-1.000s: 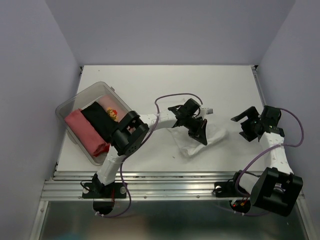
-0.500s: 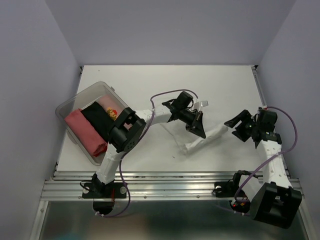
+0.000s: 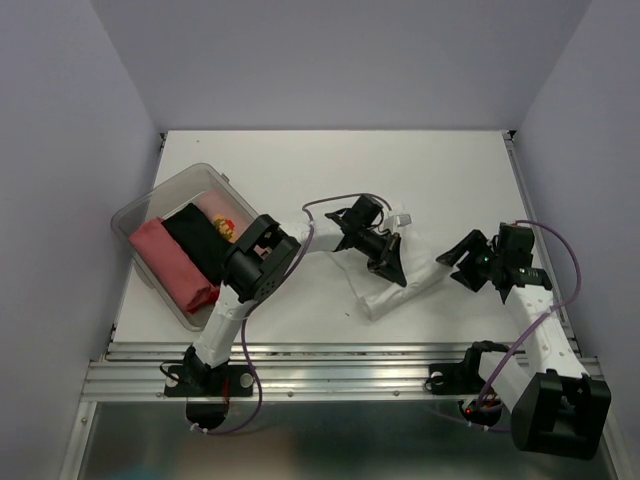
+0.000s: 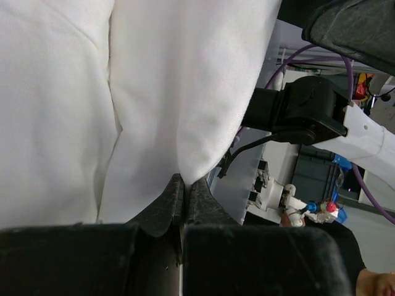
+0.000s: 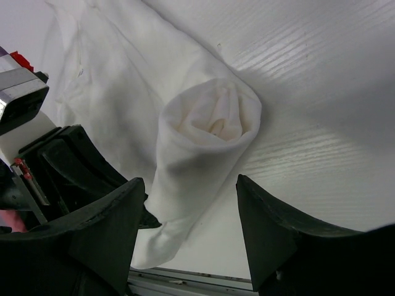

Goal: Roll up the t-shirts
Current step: Roll the T-shirt to the center of the board.

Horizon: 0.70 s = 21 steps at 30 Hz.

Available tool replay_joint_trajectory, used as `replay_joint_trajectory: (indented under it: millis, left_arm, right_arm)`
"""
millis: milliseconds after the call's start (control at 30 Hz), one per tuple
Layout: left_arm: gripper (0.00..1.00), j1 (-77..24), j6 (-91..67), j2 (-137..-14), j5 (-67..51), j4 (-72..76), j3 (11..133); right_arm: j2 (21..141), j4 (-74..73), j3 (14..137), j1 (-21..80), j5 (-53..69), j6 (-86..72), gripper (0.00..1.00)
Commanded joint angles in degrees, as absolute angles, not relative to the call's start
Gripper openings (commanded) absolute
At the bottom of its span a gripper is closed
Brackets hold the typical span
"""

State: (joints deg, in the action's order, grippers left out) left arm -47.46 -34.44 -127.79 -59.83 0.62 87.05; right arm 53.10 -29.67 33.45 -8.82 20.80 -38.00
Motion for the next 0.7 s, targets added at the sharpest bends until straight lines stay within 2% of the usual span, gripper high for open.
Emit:
replay_joint_trajectory:
  millis: [0, 233, 667]
  left_arm:
    - [0.00, -46.5, -35.2, -127.7, -61.7, 3.5, 86.1]
    - [0.00, -45.4, -35.7, -128.0, -61.7, 4.7, 85.3]
    - [0.00, -42.4, -34.7, -130.8, -62.2, 2.9, 86.9]
  right_arm:
    - [52.4, -28.3, 34.4, -8.3, 19.3, -38.6, 0.67]
    - [53.0, -27.3, 33.4, -6.4, 19.3, -38.6, 0.63]
    - [54.0, -24.5, 32.9, 0.7, 16.8, -41.7, 0.62]
